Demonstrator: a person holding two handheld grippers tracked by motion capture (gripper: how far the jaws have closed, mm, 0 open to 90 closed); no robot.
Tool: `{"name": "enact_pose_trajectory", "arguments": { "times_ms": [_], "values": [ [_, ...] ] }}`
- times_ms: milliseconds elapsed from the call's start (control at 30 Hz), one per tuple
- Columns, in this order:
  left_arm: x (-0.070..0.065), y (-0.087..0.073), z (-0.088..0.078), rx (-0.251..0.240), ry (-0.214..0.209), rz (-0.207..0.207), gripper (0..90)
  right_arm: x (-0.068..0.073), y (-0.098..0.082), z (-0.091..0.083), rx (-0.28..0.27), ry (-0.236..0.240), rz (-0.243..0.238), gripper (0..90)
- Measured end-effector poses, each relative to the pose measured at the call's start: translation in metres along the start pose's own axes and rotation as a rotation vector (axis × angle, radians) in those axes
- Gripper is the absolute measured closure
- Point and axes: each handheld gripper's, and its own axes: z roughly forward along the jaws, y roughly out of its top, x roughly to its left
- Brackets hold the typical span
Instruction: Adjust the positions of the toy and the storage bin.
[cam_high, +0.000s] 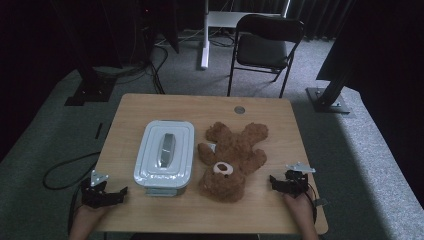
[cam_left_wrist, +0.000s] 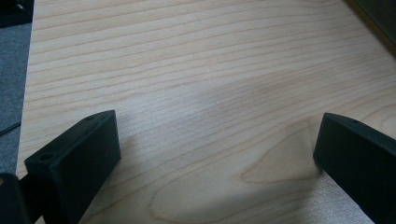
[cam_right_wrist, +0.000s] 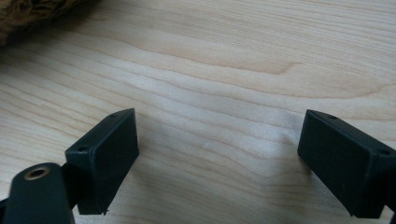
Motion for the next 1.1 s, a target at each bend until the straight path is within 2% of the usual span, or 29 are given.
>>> {"name": "enact_pose_trajectory", "arguments": {
  "times_ms": [133,367,533,700,767,967,1100],
  "values": [
    [0.000,0.000,0.000,0.001,-0.002,0.003,1.2,0.000,0.001,-0.002,0.017,0.020,-0.015,11.8],
    [0.000,0.000,0.000,0.001,-0.004,0.006,1.2,-0.002,0.010,-0.001,0.053,0.052,0.013,12.0],
    [0.000,0.000,0.000,0.001,-0.004,0.006,1.2,0.000,0.026,-0.012,0.003,0.047,0.031,13.8],
    [0.000,0.000,0.000,0.002,-0.002,0.004,1.2,-0.002,0.048,-0.023,-0.057,0.058,0.051,15.2],
    [0.000,0.000,0.000,0.001,-0.002,0.002,1.2,-0.003,0.058,-0.025,-0.076,0.046,0.052,15.2],
    [0.000,0.000,0.000,0.001,-0.002,0.002,1.2,-0.011,0.086,-0.020,-0.092,0.066,0.078,15.2],
    [0.000,0.000,0.000,0.001,-0.002,0.003,1.2,-0.012,0.105,-0.015,-0.098,0.085,0.082,15.2]
  ]
}}
